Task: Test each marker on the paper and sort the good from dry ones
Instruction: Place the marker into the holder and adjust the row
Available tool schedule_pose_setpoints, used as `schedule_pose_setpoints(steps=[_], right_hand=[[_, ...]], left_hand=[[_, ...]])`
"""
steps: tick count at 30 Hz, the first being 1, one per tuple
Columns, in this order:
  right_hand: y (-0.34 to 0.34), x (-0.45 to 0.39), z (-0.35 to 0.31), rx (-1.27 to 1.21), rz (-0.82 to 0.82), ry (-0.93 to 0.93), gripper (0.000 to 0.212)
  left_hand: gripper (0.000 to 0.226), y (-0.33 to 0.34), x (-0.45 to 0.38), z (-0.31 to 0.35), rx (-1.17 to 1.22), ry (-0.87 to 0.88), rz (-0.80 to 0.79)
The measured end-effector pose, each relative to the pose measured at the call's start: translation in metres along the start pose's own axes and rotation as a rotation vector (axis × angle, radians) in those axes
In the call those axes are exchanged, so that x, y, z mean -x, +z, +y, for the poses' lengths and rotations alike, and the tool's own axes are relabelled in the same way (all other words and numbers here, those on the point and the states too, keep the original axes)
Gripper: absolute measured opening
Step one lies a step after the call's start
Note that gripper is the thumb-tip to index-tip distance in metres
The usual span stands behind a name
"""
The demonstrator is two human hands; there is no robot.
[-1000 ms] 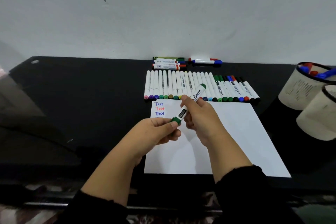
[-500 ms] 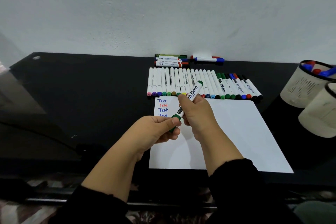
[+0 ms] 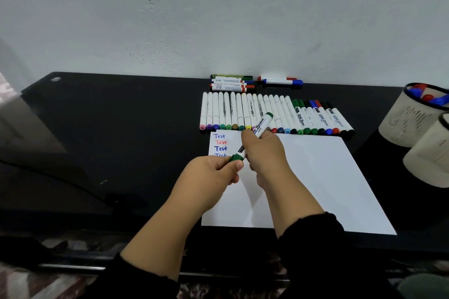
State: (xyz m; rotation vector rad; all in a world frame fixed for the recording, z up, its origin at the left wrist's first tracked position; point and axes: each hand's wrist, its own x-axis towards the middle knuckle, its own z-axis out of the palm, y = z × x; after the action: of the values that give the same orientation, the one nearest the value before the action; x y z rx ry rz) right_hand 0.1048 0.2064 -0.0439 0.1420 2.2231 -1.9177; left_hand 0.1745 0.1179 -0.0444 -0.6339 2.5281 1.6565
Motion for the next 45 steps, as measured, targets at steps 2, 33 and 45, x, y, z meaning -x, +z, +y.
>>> schedule_pose_setpoints(steps=[2,33,45], right_hand=[[0.002,0.0,0.002,0.01,0.007,0.009,0.024],[0.008,-0.011,0.033,0.105,-0.017,-0.209,0.03],[0.022,-0.011,0.043,0.235,0.066,-0.276,0.036]], left_hand=[[0.024,0.0,-0.001,0.0,-0.041,0.002,0.006],[0.025,-0.03,-0.036,-0.024,0.212,-0.073,0.222],[0.027,-0.028,-0.043,-0.032,0.195,-0.072,0.192]])
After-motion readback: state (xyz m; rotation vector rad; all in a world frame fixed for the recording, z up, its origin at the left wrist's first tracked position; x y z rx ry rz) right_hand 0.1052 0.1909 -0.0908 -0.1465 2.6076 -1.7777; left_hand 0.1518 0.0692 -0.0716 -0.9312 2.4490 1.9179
